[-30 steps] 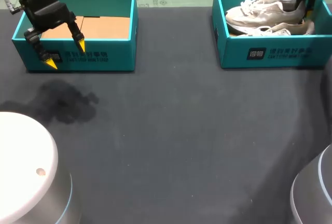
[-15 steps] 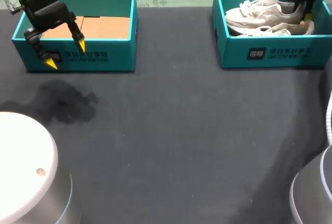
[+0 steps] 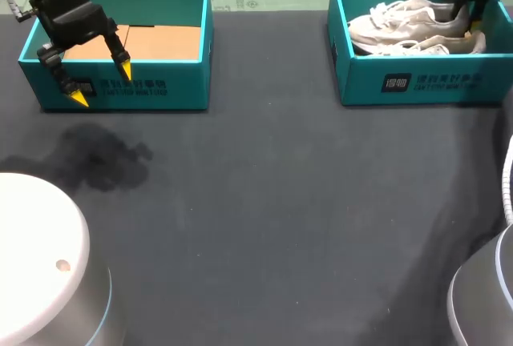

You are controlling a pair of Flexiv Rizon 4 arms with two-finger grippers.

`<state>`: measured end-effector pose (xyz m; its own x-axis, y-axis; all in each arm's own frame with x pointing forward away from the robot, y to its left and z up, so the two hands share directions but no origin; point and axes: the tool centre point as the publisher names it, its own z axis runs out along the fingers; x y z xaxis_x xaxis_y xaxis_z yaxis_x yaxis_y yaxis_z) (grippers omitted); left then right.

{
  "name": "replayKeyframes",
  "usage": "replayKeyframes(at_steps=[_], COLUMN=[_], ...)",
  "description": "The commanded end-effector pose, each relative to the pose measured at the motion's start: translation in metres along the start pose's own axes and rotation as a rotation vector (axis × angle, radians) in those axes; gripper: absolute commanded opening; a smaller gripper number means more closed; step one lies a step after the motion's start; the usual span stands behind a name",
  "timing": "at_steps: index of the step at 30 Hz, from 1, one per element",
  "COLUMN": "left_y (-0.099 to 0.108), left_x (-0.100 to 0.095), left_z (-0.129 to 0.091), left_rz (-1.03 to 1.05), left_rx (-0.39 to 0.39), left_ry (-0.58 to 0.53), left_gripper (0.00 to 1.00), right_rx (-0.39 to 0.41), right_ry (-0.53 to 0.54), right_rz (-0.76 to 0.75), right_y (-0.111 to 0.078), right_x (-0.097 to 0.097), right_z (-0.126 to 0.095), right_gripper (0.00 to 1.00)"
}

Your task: Take the shoe out of the shoebox, open the shoe tongue, remove and reinsert the insole, then place the shoe into the shoebox

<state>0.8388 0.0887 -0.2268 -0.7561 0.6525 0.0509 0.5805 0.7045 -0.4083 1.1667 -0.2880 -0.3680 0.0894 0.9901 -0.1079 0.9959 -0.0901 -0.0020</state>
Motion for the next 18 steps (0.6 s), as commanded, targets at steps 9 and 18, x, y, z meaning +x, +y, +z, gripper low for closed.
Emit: replayKeyframes(at_steps=[9,18], left_y=[0.000,0.000], left_x=[0.001,0.001], left_z=[0.000,0.000], left_rz=[0.000,0.000], left_rx=[-0.002,-0.002], left_ry=[0.000,0.000], left_gripper=[1.00,1.00], right_rx=[-0.012,-0.068], right_ry=[0.000,-0.008], right_rz=[-0.007,-0.002], right_y=[-0.001,-0.007], right_x=[0.004,0.007], right_z=[-0.013,-0.037], right_gripper=[0.49,0.94])
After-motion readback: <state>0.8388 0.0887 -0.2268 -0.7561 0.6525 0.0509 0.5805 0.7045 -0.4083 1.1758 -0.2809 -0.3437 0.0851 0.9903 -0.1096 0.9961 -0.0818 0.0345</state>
